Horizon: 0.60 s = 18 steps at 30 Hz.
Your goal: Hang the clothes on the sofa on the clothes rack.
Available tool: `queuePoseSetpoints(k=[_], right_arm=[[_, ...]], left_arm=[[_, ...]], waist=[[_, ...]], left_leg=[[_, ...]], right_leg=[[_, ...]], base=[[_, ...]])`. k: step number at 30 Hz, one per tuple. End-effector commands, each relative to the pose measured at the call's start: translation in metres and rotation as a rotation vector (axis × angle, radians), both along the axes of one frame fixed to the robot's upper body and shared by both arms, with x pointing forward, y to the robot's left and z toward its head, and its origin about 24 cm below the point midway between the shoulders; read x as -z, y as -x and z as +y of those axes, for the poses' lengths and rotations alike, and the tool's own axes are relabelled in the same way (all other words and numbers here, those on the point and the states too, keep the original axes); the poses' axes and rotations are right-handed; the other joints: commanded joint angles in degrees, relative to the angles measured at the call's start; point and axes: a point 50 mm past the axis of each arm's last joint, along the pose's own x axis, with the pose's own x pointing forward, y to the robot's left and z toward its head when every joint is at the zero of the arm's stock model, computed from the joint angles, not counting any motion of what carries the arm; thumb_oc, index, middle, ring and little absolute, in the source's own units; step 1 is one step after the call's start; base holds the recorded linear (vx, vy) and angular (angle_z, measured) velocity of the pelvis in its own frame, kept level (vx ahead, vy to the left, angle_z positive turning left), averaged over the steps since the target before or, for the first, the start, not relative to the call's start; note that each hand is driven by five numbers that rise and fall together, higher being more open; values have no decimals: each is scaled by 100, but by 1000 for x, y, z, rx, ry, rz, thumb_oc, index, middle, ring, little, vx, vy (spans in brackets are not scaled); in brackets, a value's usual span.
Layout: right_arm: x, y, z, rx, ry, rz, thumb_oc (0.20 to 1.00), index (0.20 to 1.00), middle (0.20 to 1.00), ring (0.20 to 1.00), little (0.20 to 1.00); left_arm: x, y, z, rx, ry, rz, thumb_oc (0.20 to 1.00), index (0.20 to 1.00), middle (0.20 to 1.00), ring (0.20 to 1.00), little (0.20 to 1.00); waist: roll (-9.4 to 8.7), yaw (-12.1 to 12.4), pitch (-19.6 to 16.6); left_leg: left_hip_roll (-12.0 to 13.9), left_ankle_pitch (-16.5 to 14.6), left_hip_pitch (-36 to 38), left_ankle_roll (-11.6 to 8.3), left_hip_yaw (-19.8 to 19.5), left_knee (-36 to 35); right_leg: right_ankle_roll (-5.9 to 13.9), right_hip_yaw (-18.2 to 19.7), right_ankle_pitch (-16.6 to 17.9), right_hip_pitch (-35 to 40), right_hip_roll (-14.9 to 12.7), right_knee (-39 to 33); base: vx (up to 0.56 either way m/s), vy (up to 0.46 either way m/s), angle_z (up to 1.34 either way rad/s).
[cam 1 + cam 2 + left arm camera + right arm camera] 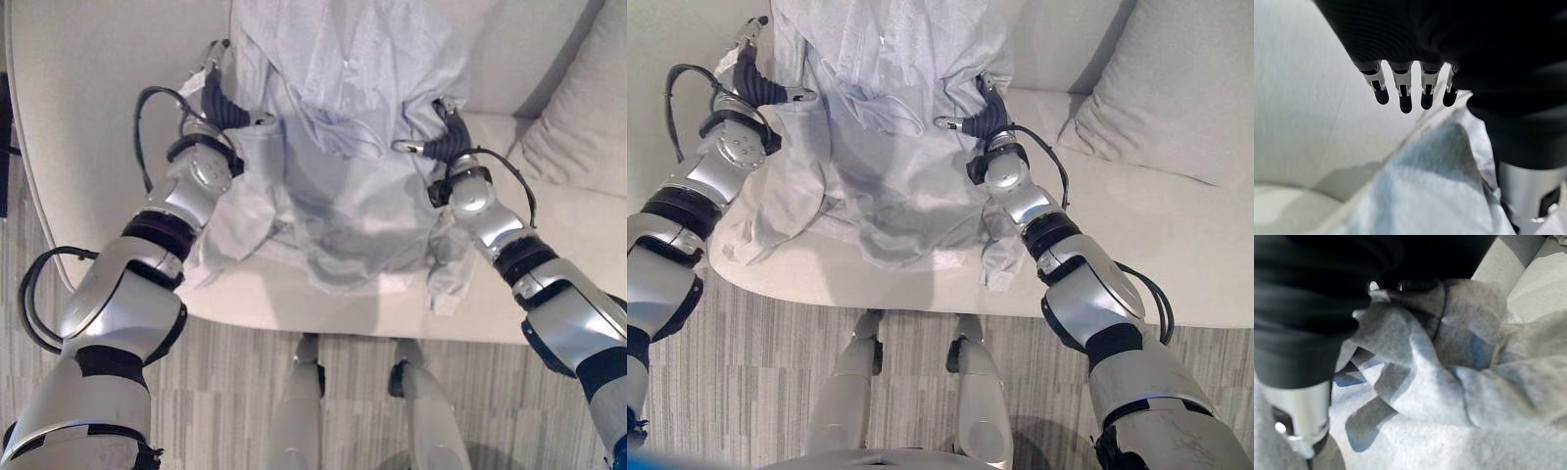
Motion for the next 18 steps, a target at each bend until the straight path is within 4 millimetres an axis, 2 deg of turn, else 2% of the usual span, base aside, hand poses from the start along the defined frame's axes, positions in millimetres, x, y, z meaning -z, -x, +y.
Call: queuePoseSetpoints(k=[1,10,18], right_arm=[[-35,0,21,-65,-18,-95,1000,1000,1000,1000,1000],[-33,-1,26,-66,-9,-83,1000,1000,1000,1000,1000],[-35,1,26,-73,2,-98,1000,1000,1000,1000,1000]], left_arm=[[-40,1,-6,13,29,-109,1000,1000,1000,1000,1000],[-41,-5,-42,103,31,-91,1000,1000,1000,1000,1000],[-47,-6,-49,113,11,-91,1000,1000,1000,1000,1000]], waist=[[28,107,41],[48,29,49],[69,-19,57]], left_leg=[[-248,408,336,130,273,-692],[-262,401,327,145,297,-692],[-275,402,285,153,295,-692]], right_leg=[[887,503,98,-414,-219,64],[889,553,120,-447,-222,64],[884,590,137,-496,-213,64]], base=[[0,0,0],[0,0,0],[0,0,0]])
